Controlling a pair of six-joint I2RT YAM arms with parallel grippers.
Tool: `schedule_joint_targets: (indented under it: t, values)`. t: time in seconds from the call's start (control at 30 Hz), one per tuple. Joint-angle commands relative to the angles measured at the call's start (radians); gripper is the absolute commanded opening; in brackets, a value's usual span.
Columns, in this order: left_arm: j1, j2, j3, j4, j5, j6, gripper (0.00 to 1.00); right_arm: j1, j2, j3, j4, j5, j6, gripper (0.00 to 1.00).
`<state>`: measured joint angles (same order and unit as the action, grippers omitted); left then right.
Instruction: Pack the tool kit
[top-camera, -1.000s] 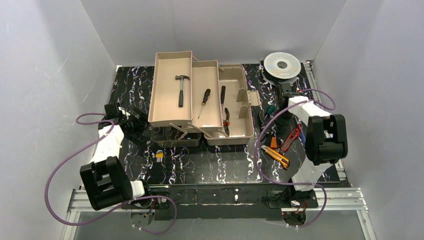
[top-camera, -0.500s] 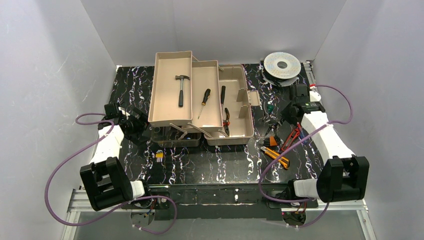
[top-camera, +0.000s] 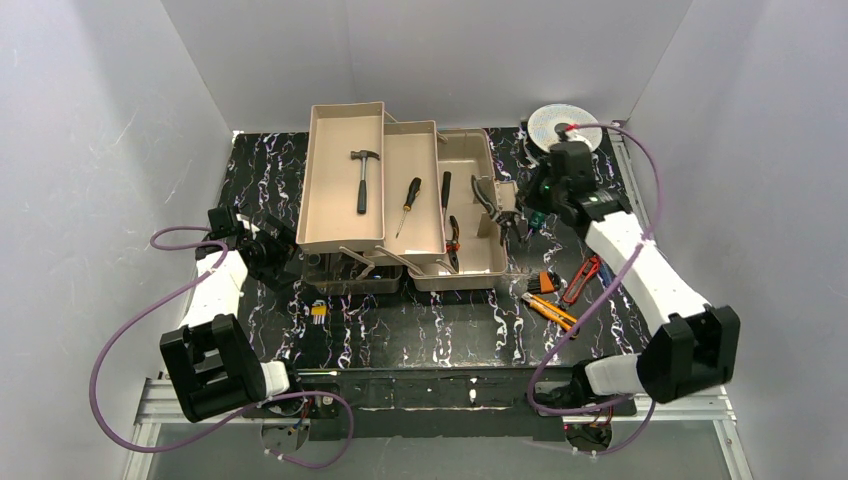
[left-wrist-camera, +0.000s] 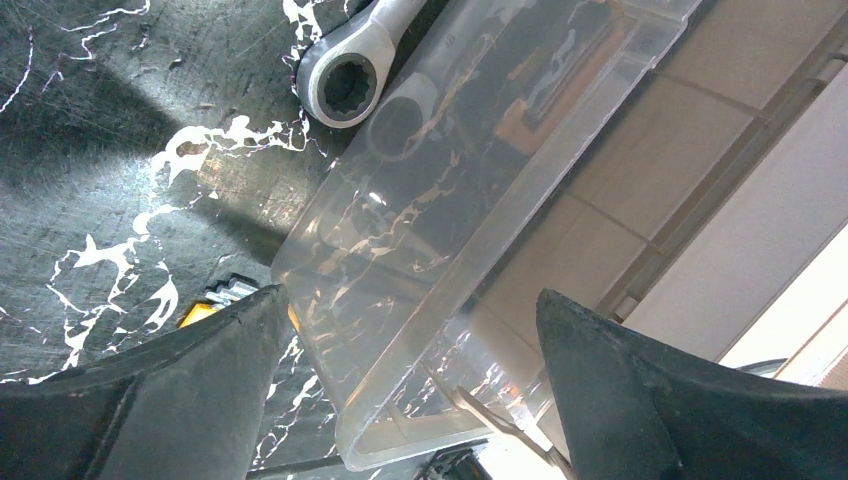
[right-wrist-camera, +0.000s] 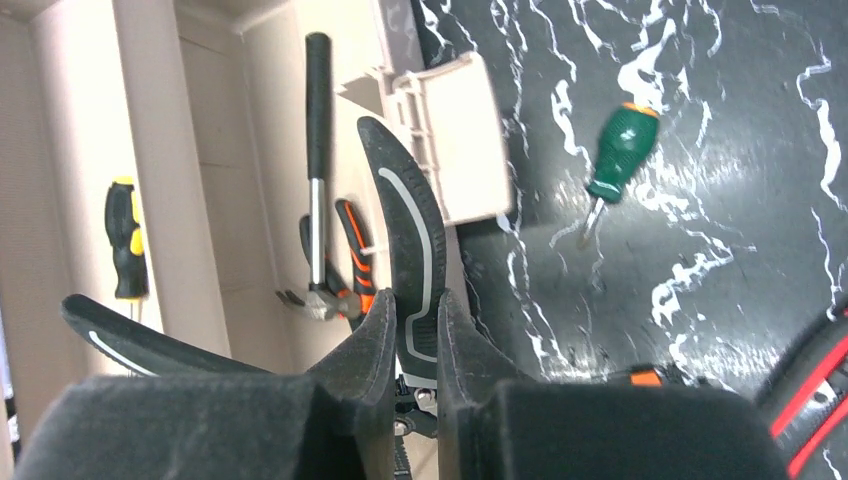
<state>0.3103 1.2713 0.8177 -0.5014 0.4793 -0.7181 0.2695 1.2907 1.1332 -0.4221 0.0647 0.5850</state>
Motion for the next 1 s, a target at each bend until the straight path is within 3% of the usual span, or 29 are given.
schedule_joint_targets:
  t: [0.0, 0.13, 0.27, 0.43, 0.5, 0.53, 0.57, 0.6, 0.8, 0.97]
  values:
    - [0.005, -0.036, 0.005, -0.014, 0.009, 0.009, 0.95, 0.169, 0.106, 0.185, -0.07, 0.39, 0.056, 0.01]
    - [0.005, -0.038, 0.003, -0.014, 0.006, 0.009, 0.95, 0.27, 0.271, 0.386, -0.344, 0.64, 0.288, 0.01]
    - [0.007, -0.037, 0.003, -0.013, 0.011, 0.008, 0.95, 0.31, 0.39, 0.496, -0.452, 0.578, 0.34, 0.01]
    - [0.007, -0.034, 0.003, -0.011, 0.017, 0.007, 0.95, 0.32, 0.393, 0.404, -0.297, 0.367, 0.272, 0.02]
    - [0.007, -0.032, 0.001, -0.011, 0.018, 0.006, 0.95, 0.319, 0.354, 0.326, -0.169, 0.239, 0.184, 0.13]
    - [0.008, -0.032, 0.001, -0.011, 0.019, 0.008, 0.95, 0.32, 0.302, 0.233, -0.032, 0.134, 0.116, 0.32]
    - [0.009, -0.031, 0.001, -0.01, 0.02, 0.007, 0.95, 0.318, 0.25, 0.16, 0.064, 0.093, 0.098, 0.58]
    - [0.009, -0.029, 0.0, -0.009, 0.021, 0.009, 0.95, 0.312, 0.179, 0.064, 0.178, 0.058, 0.071, 0.72]
    - [0.01, 0.003, 0.019, 0.005, 0.119, 0.069, 0.95, 0.181, -0.069, -0.044, 0.036, 0.124, -0.064, 0.73]
    - [0.007, -0.016, 0.019, 0.014, 0.148, 0.092, 0.95, 0.112, -0.164, -0.143, -0.106, 0.21, -0.05, 0.73]
